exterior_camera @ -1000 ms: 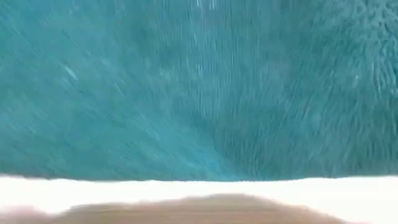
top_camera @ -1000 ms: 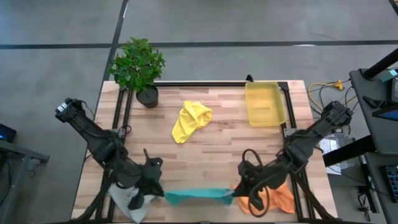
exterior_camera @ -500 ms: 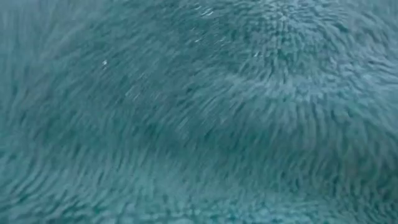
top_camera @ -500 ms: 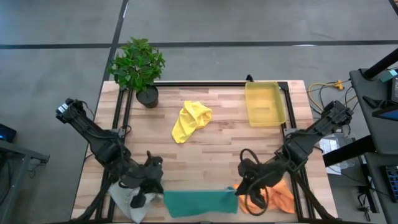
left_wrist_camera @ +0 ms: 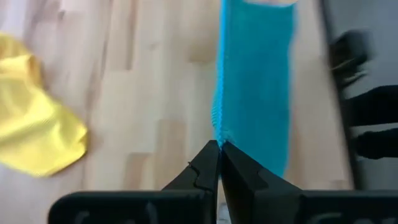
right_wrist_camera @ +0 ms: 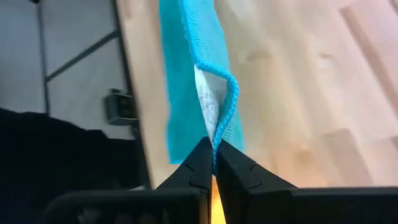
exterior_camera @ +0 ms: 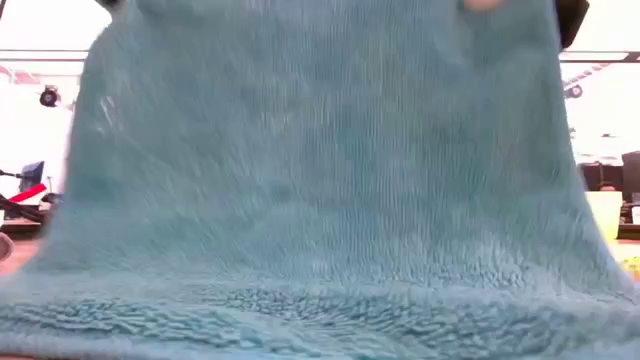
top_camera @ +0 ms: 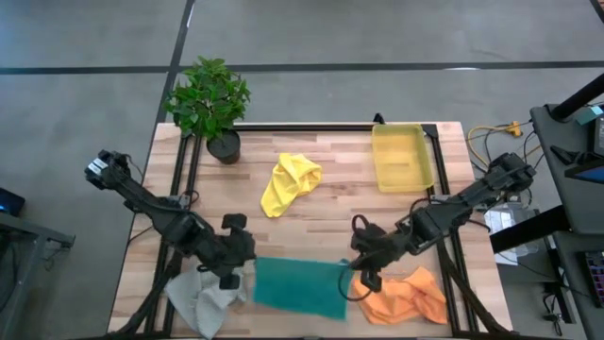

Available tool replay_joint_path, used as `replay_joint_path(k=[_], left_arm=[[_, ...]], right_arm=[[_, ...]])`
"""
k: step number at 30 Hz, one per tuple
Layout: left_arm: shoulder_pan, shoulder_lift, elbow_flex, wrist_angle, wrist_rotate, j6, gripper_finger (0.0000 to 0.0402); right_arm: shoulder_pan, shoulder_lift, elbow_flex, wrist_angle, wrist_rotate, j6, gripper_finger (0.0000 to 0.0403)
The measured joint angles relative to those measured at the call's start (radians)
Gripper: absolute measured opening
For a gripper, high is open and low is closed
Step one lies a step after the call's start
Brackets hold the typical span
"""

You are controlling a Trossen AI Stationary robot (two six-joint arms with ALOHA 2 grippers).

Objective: Fold microfiber towels
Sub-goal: Fold the blue microfiber towel

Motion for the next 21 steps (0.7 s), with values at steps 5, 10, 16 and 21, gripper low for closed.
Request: replay_joint_path(k=[5, 10, 16, 21], left_arm=[[0.036, 0.0, -0.088, 0.03, -0.062, 0.003, 0.0], [0.082, 0.0, -0.2, 0.166, -0.061, 0.004, 0.0], [0.136, 0.0, -0.315, 0.323, -0.062, -0.005, 0.0], [0.191, 0.0, -0.343, 0.362, -0.067, -0.001, 0.0]], right_arm=[[-0.061, 0.0, -0.069, 0.002, 0.014, -0.006, 0.0009], [-0.125, 0.0, -0.121, 0.006, 0.029, -0.036, 0.0009], [-0.186, 0.0, -0.151, 0.014, 0.028, -0.122, 0.0009], [-0.23, 0.0, -0.172, 0.039, 0.026, -0.175, 0.0009]])
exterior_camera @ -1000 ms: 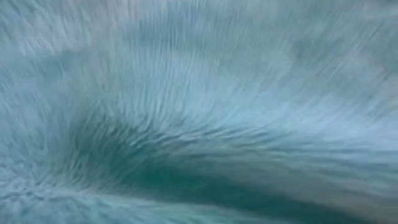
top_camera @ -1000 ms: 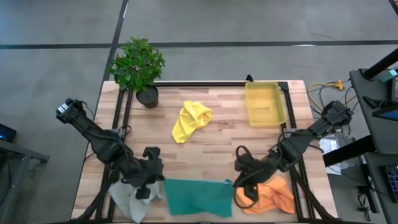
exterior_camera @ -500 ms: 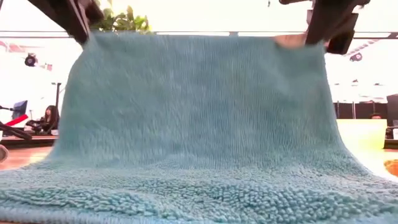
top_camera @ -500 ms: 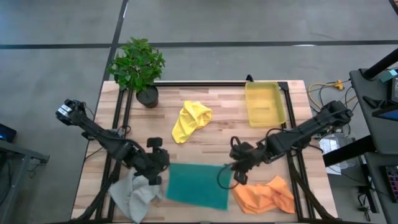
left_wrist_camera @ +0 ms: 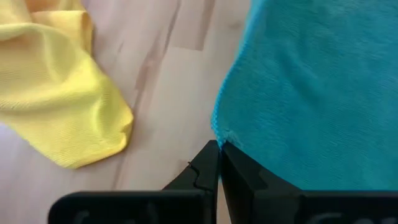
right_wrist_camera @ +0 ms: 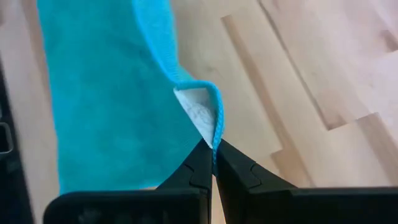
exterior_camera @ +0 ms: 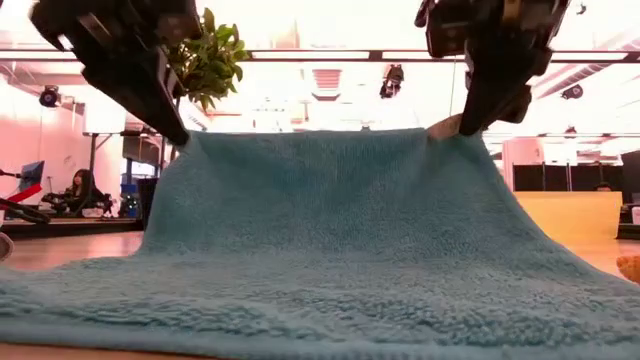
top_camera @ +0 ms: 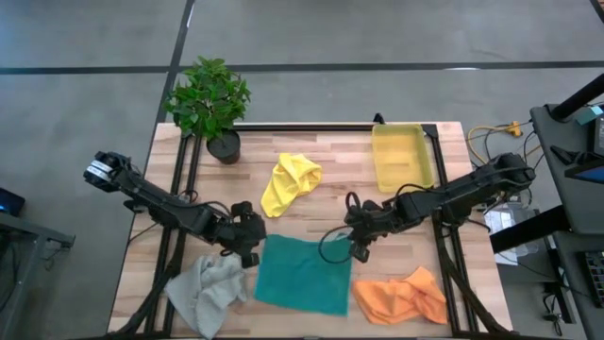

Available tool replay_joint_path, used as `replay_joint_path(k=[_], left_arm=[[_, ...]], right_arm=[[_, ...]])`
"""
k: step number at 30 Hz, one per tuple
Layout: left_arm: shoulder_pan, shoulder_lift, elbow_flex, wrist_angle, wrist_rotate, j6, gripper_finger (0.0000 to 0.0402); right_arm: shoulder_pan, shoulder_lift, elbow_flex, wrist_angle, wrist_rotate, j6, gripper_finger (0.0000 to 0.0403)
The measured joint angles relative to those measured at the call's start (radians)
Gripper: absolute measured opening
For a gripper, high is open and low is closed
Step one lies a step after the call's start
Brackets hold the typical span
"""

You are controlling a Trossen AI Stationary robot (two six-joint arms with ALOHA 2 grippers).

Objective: Fold microfiber towels
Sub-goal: Fold the blue microfiber towel

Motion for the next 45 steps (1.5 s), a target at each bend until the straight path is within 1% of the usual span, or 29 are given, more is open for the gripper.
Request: replay_joint_path(k=[4, 9, 16, 19, 22, 29, 33, 37, 42, 45], left_arm=[[0.048, 0.0, -0.037, 0.015, -0.006, 0.0, 0.0], [0.091, 0.0, -0.106, 0.132, -0.001, 0.002, 0.0], [0.123, 0.0, -0.18, 0.255, 0.01, 0.003, 0.0], [0.132, 0.002, -0.2, 0.26, 0.011, 0.002, 0.0], [0.143, 0.031, -0.201, 0.252, 0.011, 0.002, 0.0], [0.16, 0.154, -0.189, 0.263, 0.008, -0.002, 0.0], [0.16, 0.217, -0.183, 0.265, 0.002, -0.005, 0.0], [0.16, 0.23, -0.182, 0.267, -0.005, -0.006, 0.0], [0.179, 0.205, -0.185, 0.251, -0.013, -0.005, 0.0], [0.198, 0.18, -0.186, 0.252, -0.028, -0.004, 0.0004]], right_arm=[[-0.043, 0.0, -0.028, 0.015, 0.001, -0.01, 0.0009], [-0.092, 0.006, -0.057, 0.02, 0.001, -0.034, 0.0009], [-0.133, 0.033, -0.106, 0.105, 0.0, -0.047, 0.0009], [-0.144, 0.071, -0.109, 0.117, 0.0, -0.057, 0.0009], [-0.156, 0.113, -0.108, 0.126, 0.001, -0.06, 0.0009], [-0.181, 0.215, -0.105, 0.134, 0.001, -0.055, 0.0009], [-0.185, 0.25, -0.105, 0.147, 0.003, -0.012, 0.0009], [-0.185, 0.249, -0.105, 0.148, 0.02, 0.009, 0.0009], [-0.193, 0.223, -0.105, 0.151, 0.053, 0.009, 0.001], [-0.207, 0.222, -0.105, 0.149, 0.053, 0.009, 0.002]])
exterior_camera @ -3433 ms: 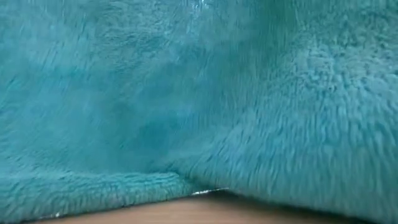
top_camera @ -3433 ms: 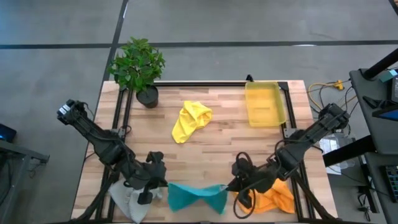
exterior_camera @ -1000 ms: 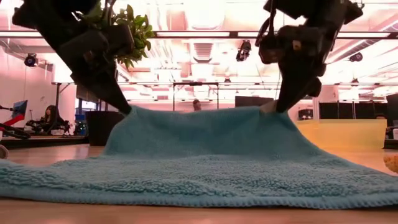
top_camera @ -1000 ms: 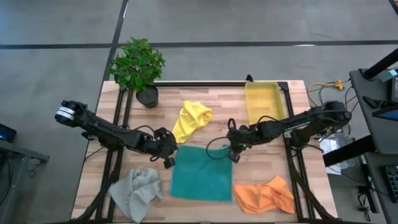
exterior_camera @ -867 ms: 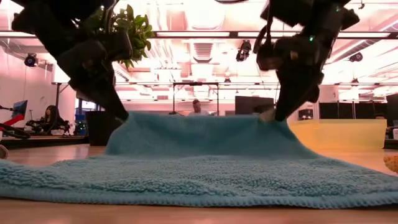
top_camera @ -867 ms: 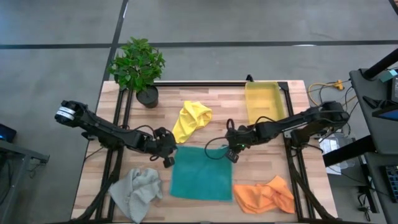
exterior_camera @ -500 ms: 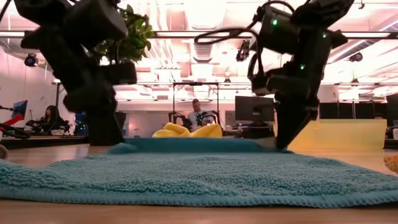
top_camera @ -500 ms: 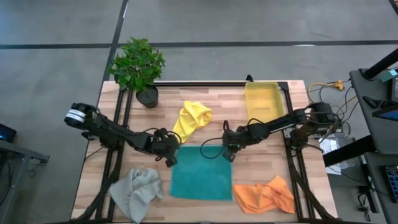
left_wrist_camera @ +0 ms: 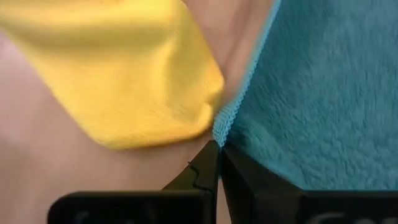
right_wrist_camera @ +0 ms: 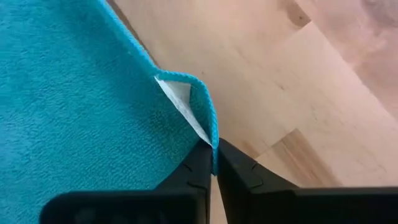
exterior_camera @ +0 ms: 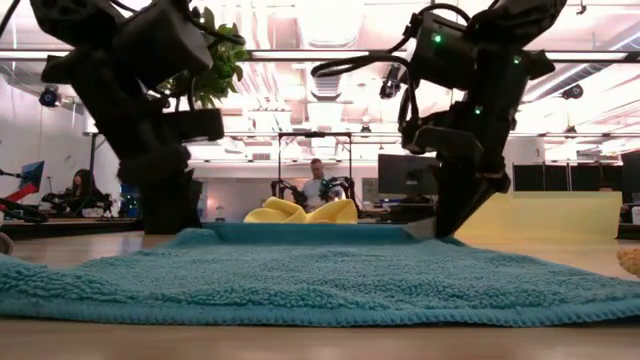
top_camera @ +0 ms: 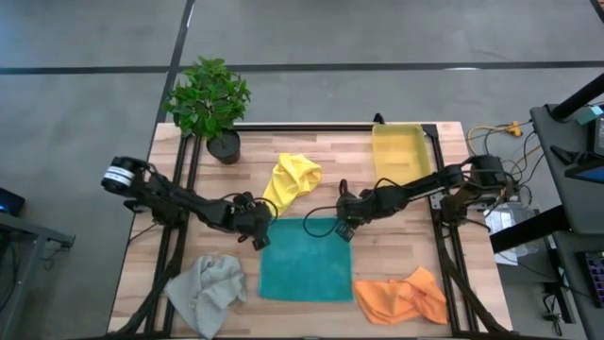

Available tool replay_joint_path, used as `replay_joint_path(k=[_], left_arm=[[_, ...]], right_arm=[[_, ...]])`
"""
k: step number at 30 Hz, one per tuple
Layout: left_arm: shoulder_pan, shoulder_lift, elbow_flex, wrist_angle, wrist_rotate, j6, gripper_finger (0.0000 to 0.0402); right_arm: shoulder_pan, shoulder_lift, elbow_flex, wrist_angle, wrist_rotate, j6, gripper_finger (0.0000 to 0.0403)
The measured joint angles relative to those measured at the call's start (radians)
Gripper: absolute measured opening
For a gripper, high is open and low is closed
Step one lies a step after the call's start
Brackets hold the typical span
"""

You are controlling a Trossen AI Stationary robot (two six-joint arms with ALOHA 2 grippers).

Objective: Fold microfiber towels
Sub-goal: Fold the blue microfiber towel

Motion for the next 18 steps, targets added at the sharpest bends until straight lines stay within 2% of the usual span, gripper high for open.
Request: replay_joint_path(k=[6, 11, 15, 18], left_arm=[[0.023, -0.054, 0.0, -0.005, -0.035, 0.08, 0.0051], [0.044, -0.123, -0.005, -0.026, -0.045, 0.112, 0.0093], [0.068, -0.172, -0.005, -0.029, -0.043, 0.112, 0.0102], [0.105, -0.186, -0.004, -0.016, -0.005, 0.105, 0.0098]], right_arm=[[-0.035, -0.021, 0.0, -0.004, 0.024, -0.001, 0.0072], [-0.054, -0.087, 0.0, -0.003, 0.053, -0.044, 0.0122], [-0.052, -0.148, 0.0, -0.003, 0.052, -0.085, 0.0143], [-0.041, -0.196, 0.0, -0.007, 0.045, -0.051, 0.0144]])
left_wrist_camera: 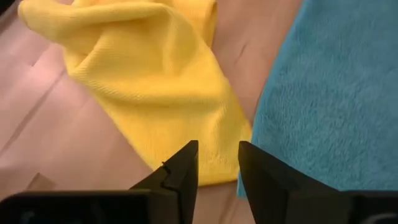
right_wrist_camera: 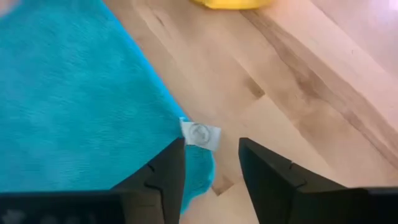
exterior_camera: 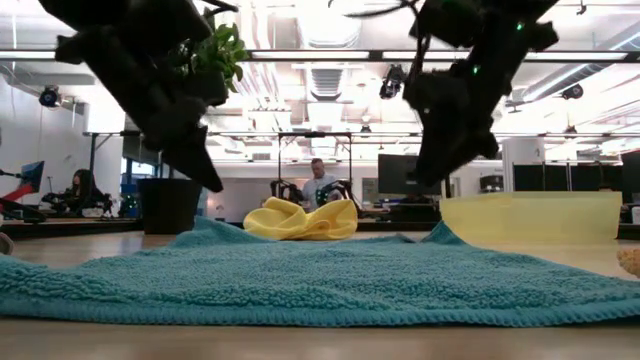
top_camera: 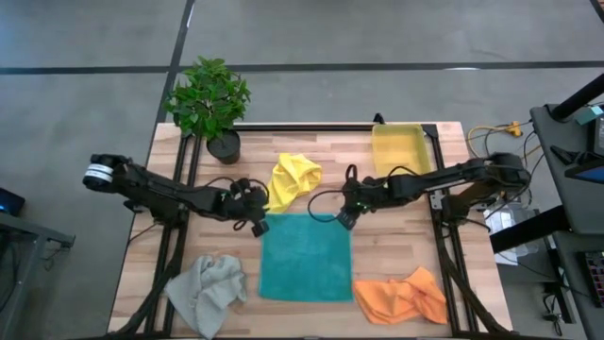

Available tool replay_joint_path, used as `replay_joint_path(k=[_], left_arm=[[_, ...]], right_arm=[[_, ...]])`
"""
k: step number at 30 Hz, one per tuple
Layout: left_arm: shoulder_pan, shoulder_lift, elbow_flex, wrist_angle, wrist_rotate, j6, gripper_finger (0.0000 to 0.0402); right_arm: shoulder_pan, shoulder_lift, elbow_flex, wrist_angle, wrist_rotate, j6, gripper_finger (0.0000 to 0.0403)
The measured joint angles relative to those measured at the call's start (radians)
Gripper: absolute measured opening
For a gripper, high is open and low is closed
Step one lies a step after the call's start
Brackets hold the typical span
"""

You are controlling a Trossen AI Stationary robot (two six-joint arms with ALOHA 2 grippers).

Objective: Fold microfiber towels
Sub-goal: Fold the blue microfiber towel

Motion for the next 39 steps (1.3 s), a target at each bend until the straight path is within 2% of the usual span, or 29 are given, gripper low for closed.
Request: replay_joint_path(k=[3, 7, 15, 18, 20, 24, 27, 30, 35, 39], left_arm=[[0.064, 0.005, 0.001, 0.039, 0.092, 0.006, 0.0069], [0.167, 0.039, 0.004, 0.143, 0.245, 0.052, 0.0009], [0.29, 0.239, 0.085, 0.194, 0.437, 0.141, 0.0], [0.308, 0.32, 0.133, 0.162, 0.415, 0.164, 0.0], [0.321, 0.359, 0.172, 0.116, 0.343, 0.159, 0.0], [0.329, 0.382, 0.257, -0.029, 0.136, 0.161, 0.0], [0.328, 0.352, 0.288, -0.056, 0.059, 0.189, 0.0], [0.323, 0.29, 0.294, -0.058, 0.065, 0.209, 0.0], [0.283, 0.155, 0.268, -0.097, 0.137, 0.209, 0.0], [0.22, 0.035, 0.207, -0.089, 0.268, 0.208, 0.0]], right_arm=[[0.022, -0.056, 0.0, 0.004, 0.0, 0.057, 0.0137], [0.06, -0.129, 0.0, 0.005, 0.004, 0.099, 0.0123], [0.112, -0.242, 0.0, 0.006, 0.007, 0.105, 0.0097], [0.114, -0.261, 0.0, 0.004, 0.008, 0.105, 0.0088], [0.115, -0.269, 0.0, 0.004, 0.009, 0.105, 0.0082], [0.115, -0.273, 0.0, 0.002, 0.01, 0.105, 0.0071], [0.118, -0.269, 0.0, 0.002, 0.008, 0.114, 0.0067], [0.142, -0.267, -0.006, 0.002, -0.044, 0.137, 0.0065], [0.252, -0.267, -0.051, 0.024, -0.231, 0.206, 0.0065], [0.389, -0.249, -0.103, 0.127, -0.271, 0.294, 0.0065]])
